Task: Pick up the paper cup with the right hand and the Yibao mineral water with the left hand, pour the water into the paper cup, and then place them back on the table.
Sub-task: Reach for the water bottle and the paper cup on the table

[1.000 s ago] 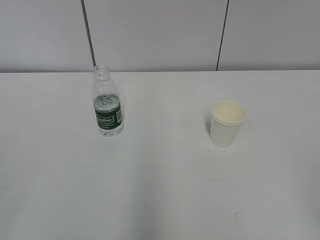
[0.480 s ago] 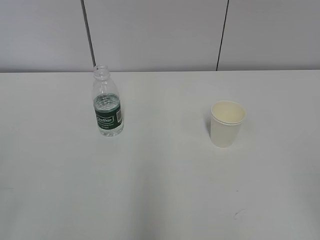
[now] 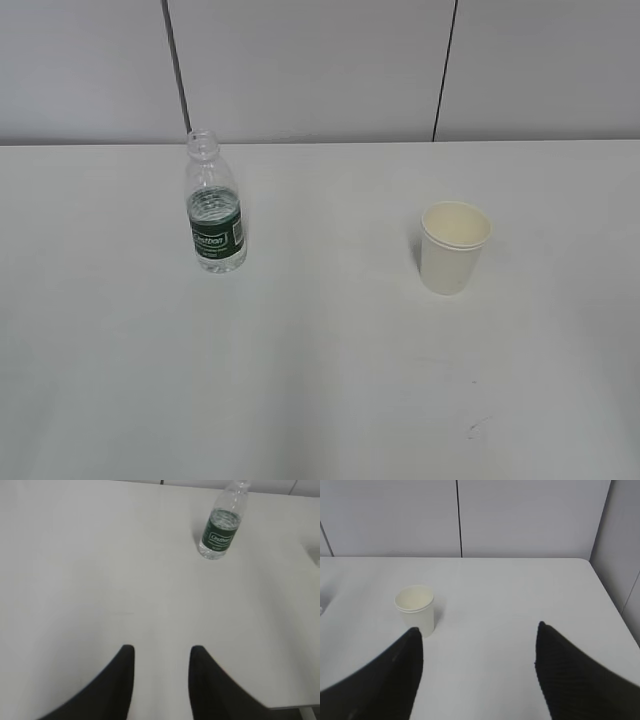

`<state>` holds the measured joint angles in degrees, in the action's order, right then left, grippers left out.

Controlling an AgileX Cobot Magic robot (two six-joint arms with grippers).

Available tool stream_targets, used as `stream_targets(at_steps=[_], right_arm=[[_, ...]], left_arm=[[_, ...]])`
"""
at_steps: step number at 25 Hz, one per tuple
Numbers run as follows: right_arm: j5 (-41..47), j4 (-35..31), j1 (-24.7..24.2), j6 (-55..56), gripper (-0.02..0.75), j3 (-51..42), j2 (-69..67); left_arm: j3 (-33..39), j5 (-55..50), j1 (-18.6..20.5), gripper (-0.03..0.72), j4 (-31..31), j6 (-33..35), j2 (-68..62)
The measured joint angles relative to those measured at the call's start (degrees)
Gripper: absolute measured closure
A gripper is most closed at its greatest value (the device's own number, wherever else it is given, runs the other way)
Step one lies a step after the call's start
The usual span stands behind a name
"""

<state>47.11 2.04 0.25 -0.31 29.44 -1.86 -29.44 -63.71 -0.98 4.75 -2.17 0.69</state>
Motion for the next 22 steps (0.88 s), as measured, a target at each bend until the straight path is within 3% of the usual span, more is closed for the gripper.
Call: stream_targets(at_steps=[8, 14, 22], right_arm=[[-12.0, 0.0, 0.0, 0.0, 0.187, 0.0, -11.4], [-21.6, 0.0, 0.0, 0.0, 0.187, 0.0, -18.2], [-26.7, 0.0, 0.0, 0.0, 0.187, 0.0, -23.8]], left_arm=[[-0.7, 2.8, 0.0, 0.45, -0.1, 0.0, -0.3], [-1.6, 22.8, 0.0, 0.45, 1.0, 0.0, -2.7], [-1.6, 46.6, 0.0, 0.45, 1.0, 2.2, -14.9]])
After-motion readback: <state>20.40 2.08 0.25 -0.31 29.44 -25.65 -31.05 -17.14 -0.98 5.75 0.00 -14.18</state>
